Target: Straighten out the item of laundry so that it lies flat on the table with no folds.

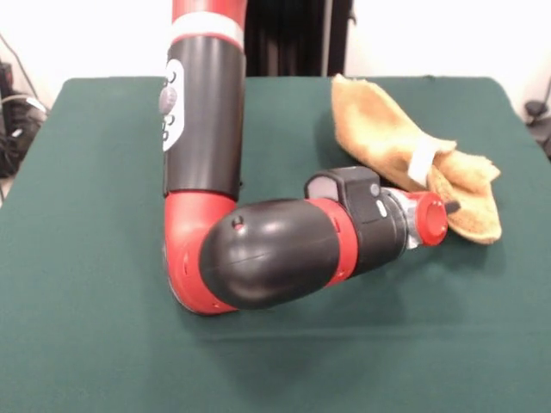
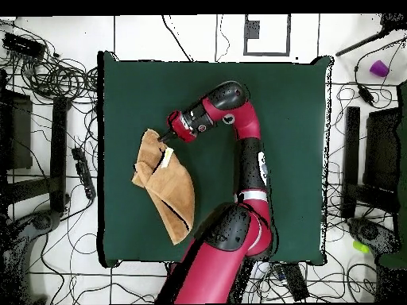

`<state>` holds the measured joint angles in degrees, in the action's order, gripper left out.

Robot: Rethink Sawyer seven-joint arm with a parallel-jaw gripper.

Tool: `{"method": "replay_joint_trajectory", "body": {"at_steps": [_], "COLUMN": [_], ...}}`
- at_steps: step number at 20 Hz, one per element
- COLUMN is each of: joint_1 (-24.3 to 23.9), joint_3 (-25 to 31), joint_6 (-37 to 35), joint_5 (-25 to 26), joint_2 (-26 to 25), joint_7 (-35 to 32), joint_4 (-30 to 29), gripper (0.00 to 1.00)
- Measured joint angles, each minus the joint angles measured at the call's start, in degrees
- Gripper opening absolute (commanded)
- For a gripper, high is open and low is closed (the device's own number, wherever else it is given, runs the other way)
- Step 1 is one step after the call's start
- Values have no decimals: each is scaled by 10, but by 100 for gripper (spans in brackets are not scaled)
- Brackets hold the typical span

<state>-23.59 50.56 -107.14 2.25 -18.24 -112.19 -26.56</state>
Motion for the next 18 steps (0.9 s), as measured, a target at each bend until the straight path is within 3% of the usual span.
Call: {"method": "replay_joint_trajectory", "body": {"at_steps": [5,10,18], "joint_1": [-6,-12,-23], "joint_3": [9,29,41], "joint_6": [21,82,155], "joint_5": [-35,-117,-202], "joint_2": [0,-1,0], "joint_7": [-36,-79,-103], "joint_4": [1,1,0], "gripper": [0,0,0]}}
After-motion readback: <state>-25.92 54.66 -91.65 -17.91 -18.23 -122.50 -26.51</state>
